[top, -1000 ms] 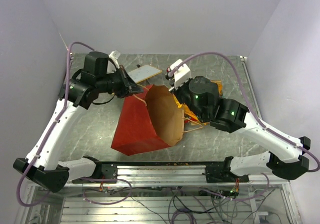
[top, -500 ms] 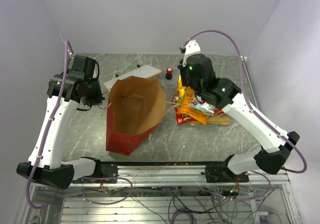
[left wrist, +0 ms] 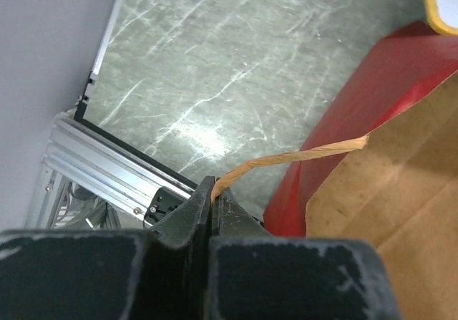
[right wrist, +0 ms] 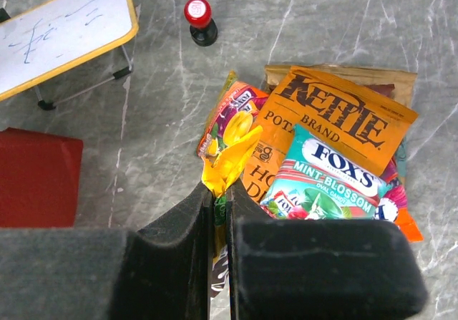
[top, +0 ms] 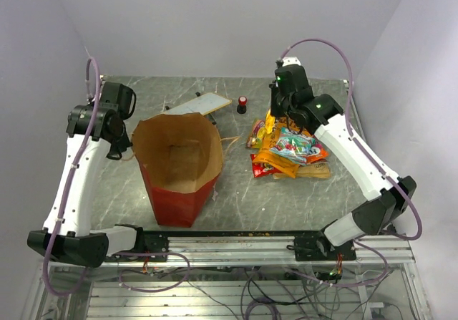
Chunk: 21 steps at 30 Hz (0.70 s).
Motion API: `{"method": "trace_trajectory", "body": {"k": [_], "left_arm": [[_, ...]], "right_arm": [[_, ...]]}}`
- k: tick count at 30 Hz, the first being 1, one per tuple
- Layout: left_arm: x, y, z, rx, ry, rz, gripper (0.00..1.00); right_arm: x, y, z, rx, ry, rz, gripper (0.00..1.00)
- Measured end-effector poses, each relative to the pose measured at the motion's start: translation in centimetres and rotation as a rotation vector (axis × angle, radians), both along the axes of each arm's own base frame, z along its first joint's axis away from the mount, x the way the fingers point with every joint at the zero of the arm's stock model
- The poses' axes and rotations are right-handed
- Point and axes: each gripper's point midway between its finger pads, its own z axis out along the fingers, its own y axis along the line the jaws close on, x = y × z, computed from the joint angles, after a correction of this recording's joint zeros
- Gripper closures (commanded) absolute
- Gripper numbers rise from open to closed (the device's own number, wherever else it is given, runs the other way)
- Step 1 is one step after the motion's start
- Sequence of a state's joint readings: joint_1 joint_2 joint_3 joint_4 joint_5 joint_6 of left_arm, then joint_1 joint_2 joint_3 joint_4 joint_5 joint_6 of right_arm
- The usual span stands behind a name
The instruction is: Take the snacks out of the paper bag
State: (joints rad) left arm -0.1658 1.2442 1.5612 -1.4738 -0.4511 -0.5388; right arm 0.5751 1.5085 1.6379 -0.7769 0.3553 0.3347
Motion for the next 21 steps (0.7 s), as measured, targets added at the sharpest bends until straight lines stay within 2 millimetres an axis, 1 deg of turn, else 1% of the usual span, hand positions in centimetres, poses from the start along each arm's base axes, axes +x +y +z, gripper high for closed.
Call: {"method": "trace_trajectory", "body": {"k": [2,4,5,7,11,14,16,20,21], "left_arm": [[-0.2,0.6,-0.1,0.015,-0.009,0.038,0.92],[-0.7,1.1,-0.6,0.025,0.002,0.066,0.91],[-0.9,1.2,-0.9,0.027,0.01,0.077,0.88],[-1.2,1.3,-1.3,0.027,0.025,0.092,0.78],[-1.4,1.4,-1.2,0.02,0.02,0.108,0.62],[-1.0,1.3,0.0,0.008,-0.02,0.111,0.55],[-0.6,1.2,1.2,-0.003,-0.066,0.111,0.5],[-0.6,1.3,3.2,-0.011,-0.144,0.114,0.42],[-0.7,1.4,3.6,-0.011,-0.161,0.115,0.38]], "right_arm": [[0.2,-0.1,-0.3,0.004,0.011,-0.002,1.0],[0.3,-0.1,-0.4,0.006,0.02,0.0,1.0],[0.4,-0.1,-0.4,0.008,0.022,0.002,1.0],[0.6,0.0,-0.3,0.01,0.022,0.004,1.0],[1.0,0.0,-0.6,0.004,0.029,0.006,1.0],[1.6,-0.4,-1.3,-0.014,0.048,-0.005,1.0],[2.0,-0.9,-2.1,-0.036,0.069,-0.021,1.0],[2.1,-2.2,-3.8,-0.091,0.118,-0.06,1.0],[2.1,-2.5,-4.0,-0.101,0.126,-0.068,1.0]]}}
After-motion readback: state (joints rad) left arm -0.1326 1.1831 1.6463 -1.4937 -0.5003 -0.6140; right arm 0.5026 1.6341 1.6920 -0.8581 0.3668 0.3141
